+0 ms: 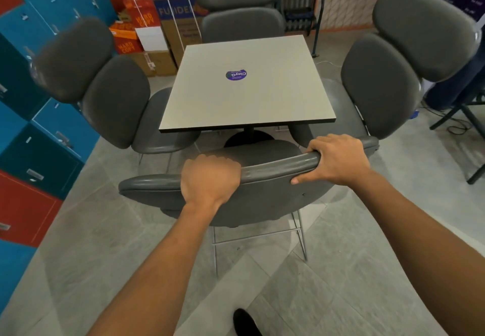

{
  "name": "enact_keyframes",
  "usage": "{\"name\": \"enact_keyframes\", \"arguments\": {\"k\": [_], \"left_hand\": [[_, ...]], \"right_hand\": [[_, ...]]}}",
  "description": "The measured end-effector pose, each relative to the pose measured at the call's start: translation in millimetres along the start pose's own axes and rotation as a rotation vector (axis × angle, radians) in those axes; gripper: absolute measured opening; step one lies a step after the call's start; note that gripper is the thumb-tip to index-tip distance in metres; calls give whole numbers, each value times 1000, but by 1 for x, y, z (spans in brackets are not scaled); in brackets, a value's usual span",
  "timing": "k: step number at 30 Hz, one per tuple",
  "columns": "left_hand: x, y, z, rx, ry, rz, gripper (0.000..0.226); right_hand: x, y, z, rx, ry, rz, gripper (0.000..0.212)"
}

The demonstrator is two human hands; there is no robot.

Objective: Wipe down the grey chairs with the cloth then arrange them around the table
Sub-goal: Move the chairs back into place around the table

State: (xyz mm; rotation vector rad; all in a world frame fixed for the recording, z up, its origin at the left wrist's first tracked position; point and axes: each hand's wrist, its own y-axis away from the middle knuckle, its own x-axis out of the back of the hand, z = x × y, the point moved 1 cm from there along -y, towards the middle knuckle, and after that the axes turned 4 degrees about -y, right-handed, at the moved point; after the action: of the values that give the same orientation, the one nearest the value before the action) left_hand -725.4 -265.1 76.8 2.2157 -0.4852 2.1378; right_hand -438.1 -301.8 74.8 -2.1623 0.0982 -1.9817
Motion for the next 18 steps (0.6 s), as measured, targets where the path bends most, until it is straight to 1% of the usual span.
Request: {"name": "enact_keyframes", "arguments": {"k": [3,7,8,10,13,16,18], "left_hand": [[0,1,3,-6,33,-5,54],[1,8,-13,-101,71,0,61],[0,10,-25,-80,74,7,63],[-2,13,-56,22,74,28,68],[-6,15,-96,133,45,20,75],[-5,14,-104,127,17,-2,72],[-5,13,-104,124,28,26,65]], "right_hand": [[4,-3,4,-25,18,-56,88],[10,2,-1,-53,76,-151,98],[11,2,-2,-62,80,-180,98],[12,0,-2,-80,89,-224,98],[10,-1,-2,-90,113,-231,100],[8,2,-2,-99,102,-207,101],[6,4,-2,-100,106,-208,97]]}}
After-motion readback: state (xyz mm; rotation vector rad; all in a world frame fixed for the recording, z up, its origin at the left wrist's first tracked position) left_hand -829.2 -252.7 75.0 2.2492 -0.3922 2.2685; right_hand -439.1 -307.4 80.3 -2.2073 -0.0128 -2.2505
